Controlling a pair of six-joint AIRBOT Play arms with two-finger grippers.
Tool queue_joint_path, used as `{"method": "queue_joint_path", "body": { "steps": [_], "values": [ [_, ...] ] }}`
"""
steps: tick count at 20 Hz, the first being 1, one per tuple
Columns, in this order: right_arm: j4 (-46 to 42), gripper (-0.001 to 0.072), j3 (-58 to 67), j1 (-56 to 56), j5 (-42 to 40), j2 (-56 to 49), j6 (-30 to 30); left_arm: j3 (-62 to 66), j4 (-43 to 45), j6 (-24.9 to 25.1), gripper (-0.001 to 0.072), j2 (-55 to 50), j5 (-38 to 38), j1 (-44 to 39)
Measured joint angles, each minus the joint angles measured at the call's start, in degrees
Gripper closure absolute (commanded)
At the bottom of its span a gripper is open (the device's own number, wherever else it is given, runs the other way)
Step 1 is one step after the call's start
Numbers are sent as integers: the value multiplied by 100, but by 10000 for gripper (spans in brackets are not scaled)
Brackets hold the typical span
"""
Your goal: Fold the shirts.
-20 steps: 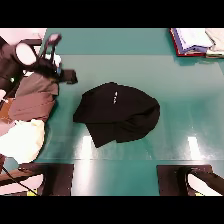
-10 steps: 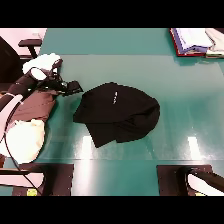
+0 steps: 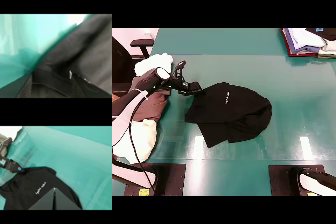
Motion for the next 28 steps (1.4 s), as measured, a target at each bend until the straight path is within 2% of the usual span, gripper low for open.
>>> {"method": "queue_joint_path", "body": {
  "steps": [2, 3, 6, 10, 11, 12, 13, 14, 17, 22, 23, 24, 26, 28],
  "values": [
    [2, 693, -98, -7, 31, 0, 94, 13, 2, 157, 655, -22, -157, -13],
    [0, 693, -190, -13, 44, 0, 131, 20, 4, 238, 677, -31, -197, -11],
    [-81, 693, -732, -46, 125, 55, 227, 184, 2, 352, 677, -28, -319, 11],
    [-660, 692, -2041, -162, 210, 289, 457, 1038, 15, 413, 677, -17, -743, 223],
    [-793, 674, -2487, -243, 170, 369, 546, 1311, 15, 424, 678, -13, -874, 278],
    [-887, 423, -2922, -345, 98, 444, 638, 1572, 37, 428, 677, -13, -994, 317],
    [-951, 138, -3416, -459, 2, 503, 748, 1786, 37, 431, 677, -13, -1091, 345],
    [-955, 124, -3882, -560, -107, 531, 824, 1976, 42, 431, 677, -13, -1174, 365],
    [-533, 231, -5252, -789, -533, 435, 916, 2288, 50, 433, 677, -13, -1344, 391],
    [1043, 236, -6605, -531, -1624, -304, 238, 2441, 66, 417, 677, -13, -1534, 404],
    [1329, 306, -6682, -422, -1849, -487, 92, 2452, 70, 407, 677, -13, -1554, 407],
    [1550, 413, -6701, -323, -2052, -649, -22, 2461, 72, 407, 678, -13, -1574, 407],
    [1823, 679, -6618, -146, -2382, -929, -179, 2472, 70, 385, 678, -13, -1598, 407],
    [1888, 694, -6387, -52, -2599, -1084, -280, 2509, 72, 352, 679, -9, -1620, 407]
  ]
}}
